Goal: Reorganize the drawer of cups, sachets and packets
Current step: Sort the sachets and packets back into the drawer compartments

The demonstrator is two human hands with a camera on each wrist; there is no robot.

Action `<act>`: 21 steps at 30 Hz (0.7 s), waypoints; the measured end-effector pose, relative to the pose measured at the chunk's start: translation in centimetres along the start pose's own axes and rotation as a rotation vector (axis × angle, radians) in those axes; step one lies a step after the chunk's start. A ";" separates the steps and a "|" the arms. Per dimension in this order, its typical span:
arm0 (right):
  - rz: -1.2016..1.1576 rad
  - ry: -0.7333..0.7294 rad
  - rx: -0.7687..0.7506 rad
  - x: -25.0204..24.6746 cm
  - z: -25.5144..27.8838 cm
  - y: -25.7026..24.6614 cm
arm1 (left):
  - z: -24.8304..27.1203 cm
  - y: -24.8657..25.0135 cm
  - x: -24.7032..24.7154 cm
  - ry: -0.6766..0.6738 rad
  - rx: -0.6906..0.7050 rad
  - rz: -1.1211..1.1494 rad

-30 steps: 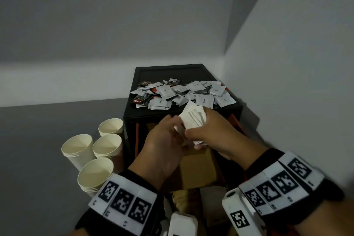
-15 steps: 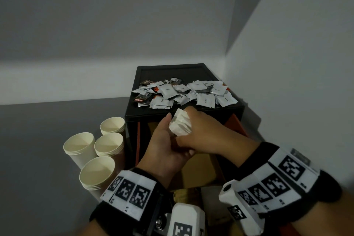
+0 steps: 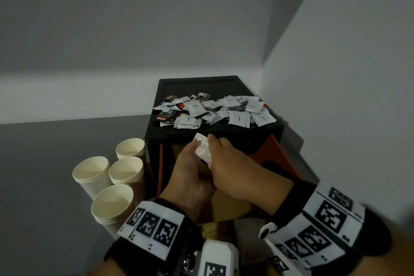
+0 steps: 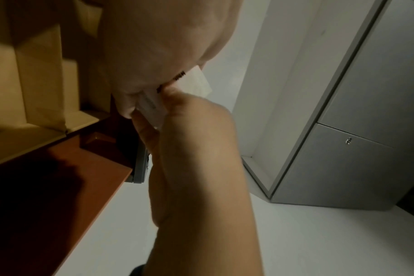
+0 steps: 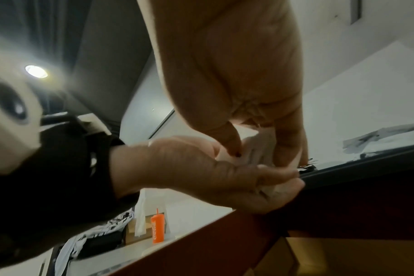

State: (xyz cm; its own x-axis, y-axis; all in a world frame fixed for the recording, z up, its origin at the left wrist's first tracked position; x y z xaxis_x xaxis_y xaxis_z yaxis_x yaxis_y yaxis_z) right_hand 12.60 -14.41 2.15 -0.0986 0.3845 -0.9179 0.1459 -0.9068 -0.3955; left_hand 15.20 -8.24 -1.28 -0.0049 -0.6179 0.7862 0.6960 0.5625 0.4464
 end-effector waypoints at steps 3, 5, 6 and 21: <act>-0.028 -0.003 0.002 0.1 0.1 -0.1 | 0.4 -0.2 0.3 -0.055 -0.016 -0.025; -0.077 0.001 0.006 -0.1 -0.1 0.1 | 0.5 -0.2 0.4 -0.078 -0.026 -0.039; -0.108 0.008 0.007 -0.3 -0.1 0.2 | 0.5 -0.1 0.5 -0.073 -0.021 -0.039; -0.321 0.162 -0.042 -0.4 0.0 -0.3 | 0.6 1.5 0.4 0.008 0.106 0.027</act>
State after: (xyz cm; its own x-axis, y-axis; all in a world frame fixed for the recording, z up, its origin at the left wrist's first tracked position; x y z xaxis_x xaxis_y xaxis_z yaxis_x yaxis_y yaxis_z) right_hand 12.57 -14.29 2.66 0.0112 0.6743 -0.7384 0.1730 -0.7286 -0.6627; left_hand 15.75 -7.30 -0.07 0.0191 -0.6059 0.7953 0.6157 0.6339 0.4682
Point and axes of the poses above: each hand's wrist, its own z-axis away from the middle knuckle, its own x-axis out of the palm, y = z × x, the point moved 4 cm from there along -z, towards the middle knuckle, and after that the axes turned 7 degrees about -x, right-handed, at the moved point
